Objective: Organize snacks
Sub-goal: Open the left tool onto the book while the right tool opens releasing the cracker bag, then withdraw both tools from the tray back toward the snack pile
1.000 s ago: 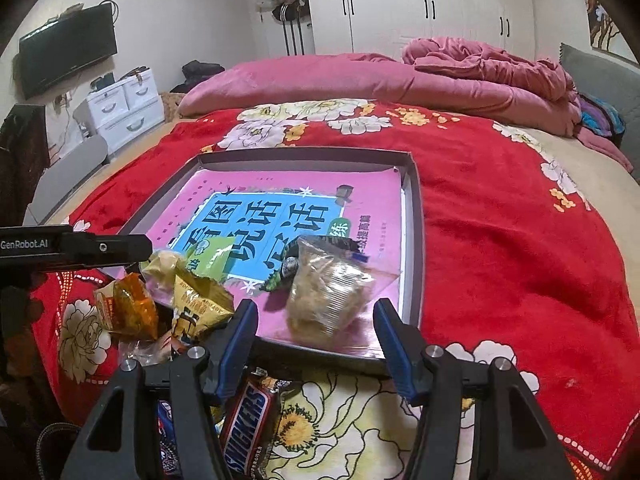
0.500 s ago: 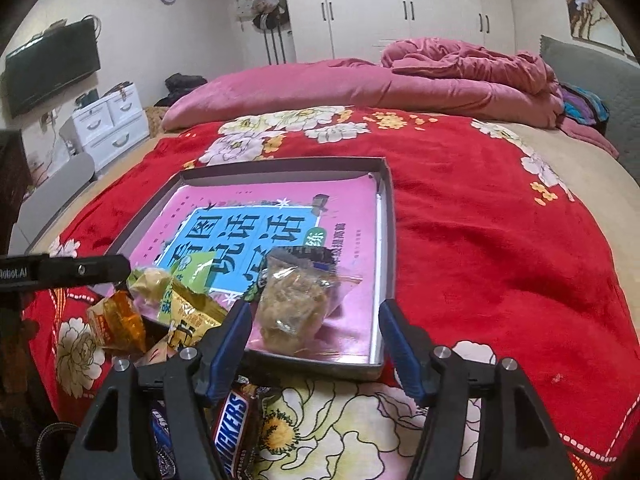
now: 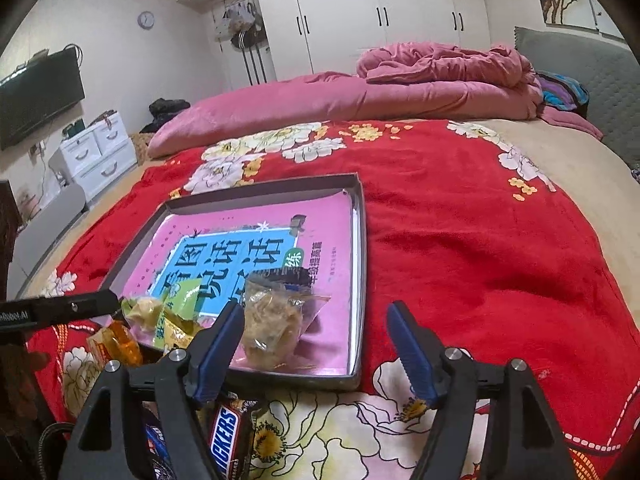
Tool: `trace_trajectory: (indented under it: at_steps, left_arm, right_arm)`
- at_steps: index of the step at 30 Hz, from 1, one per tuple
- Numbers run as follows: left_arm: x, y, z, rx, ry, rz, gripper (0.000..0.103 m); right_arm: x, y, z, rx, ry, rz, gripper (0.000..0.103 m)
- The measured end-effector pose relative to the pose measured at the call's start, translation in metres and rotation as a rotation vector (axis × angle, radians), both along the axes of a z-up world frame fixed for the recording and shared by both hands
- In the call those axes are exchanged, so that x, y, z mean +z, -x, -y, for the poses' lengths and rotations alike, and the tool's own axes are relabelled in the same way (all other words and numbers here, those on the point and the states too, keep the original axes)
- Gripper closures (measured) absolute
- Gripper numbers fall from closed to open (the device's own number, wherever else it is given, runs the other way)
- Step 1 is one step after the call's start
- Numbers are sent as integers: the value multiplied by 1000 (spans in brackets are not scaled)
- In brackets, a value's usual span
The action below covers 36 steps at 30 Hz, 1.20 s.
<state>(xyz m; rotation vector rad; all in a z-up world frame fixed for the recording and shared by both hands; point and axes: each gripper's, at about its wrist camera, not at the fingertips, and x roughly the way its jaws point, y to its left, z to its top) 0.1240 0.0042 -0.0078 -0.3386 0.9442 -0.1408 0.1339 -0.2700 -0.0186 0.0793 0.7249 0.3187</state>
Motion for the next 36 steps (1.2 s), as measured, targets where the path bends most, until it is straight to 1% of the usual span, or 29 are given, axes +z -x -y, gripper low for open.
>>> trace_trajectory:
  at_steps: [5,10,13,19,30,36]
  left_arm:
    - [1,2,-2,5,-3,4,27]
    - [3,5,-1,-6,-7,13,27]
    - [4,6,0,-12,-21,18,27]
    - [3,8,-6,-3,-22,10,27]
    - [5,20,-19,8,-23,11,27]
    - [3,26,-21,3,-26,9,27]
  right_arm:
    - [4,2,5,-5,-52,14,24]
    - [8,3,6,-5,-74,27,23]
    - [10,5,5,1,-78,37,23]
    - [16,9,3,24,-85,56,23]
    - [22,19,-1,45,-72,88,17]
    - [25,24,-3,56,-63,105,17]
